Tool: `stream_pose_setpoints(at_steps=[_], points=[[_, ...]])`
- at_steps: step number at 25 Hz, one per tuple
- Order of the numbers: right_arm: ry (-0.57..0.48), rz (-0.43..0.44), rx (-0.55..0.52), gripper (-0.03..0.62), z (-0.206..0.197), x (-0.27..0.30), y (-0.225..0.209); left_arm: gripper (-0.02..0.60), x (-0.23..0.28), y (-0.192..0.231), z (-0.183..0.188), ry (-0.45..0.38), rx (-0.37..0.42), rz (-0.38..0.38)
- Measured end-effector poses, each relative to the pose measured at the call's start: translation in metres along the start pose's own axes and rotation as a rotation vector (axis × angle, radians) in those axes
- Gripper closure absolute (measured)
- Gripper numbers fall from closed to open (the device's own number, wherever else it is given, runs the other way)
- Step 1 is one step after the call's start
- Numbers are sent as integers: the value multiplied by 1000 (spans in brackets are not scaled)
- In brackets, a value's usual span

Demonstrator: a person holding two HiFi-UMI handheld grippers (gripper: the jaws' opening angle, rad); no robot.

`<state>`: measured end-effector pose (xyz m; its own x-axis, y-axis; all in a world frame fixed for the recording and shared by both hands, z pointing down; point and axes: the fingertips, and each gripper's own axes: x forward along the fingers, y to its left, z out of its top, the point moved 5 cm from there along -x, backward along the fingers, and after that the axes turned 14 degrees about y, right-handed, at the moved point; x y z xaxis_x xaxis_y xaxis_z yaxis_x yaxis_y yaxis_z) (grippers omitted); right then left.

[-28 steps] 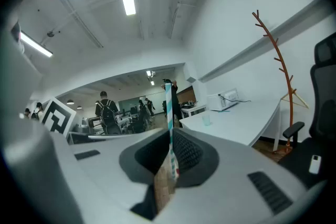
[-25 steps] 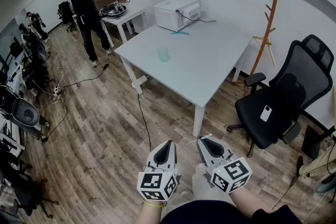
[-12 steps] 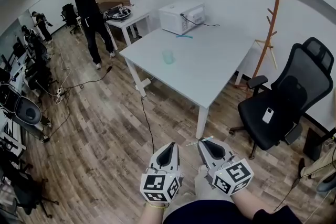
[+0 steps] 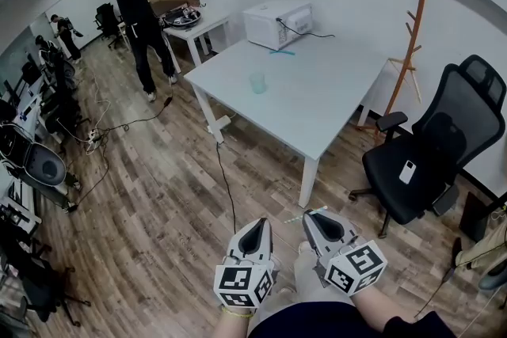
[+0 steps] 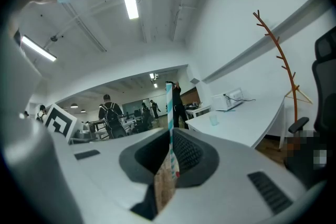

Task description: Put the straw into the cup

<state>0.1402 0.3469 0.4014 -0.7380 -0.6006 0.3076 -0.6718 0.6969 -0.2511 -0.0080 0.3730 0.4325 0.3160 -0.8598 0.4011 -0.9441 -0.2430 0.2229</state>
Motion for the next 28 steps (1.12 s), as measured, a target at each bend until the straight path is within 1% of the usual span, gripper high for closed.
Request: stream_pose_setpoints(at_steps=[4, 9, 17, 21, 28], points=[[10, 13, 10, 554, -1, 7, -6, 563, 7, 5, -2, 9, -7, 6], [13, 44, 8, 554, 7, 30, -18, 563, 23, 17, 5, 7, -14, 26], [6, 78, 12, 554, 38, 80, -50, 563, 64, 48, 36, -2, -24, 57], [6, 110, 27, 554, 52, 107, -69, 563, 87, 60, 51, -3, -16, 79], [15, 146, -9, 554, 85, 150, -104, 563, 133, 88, 80, -13, -73, 118]])
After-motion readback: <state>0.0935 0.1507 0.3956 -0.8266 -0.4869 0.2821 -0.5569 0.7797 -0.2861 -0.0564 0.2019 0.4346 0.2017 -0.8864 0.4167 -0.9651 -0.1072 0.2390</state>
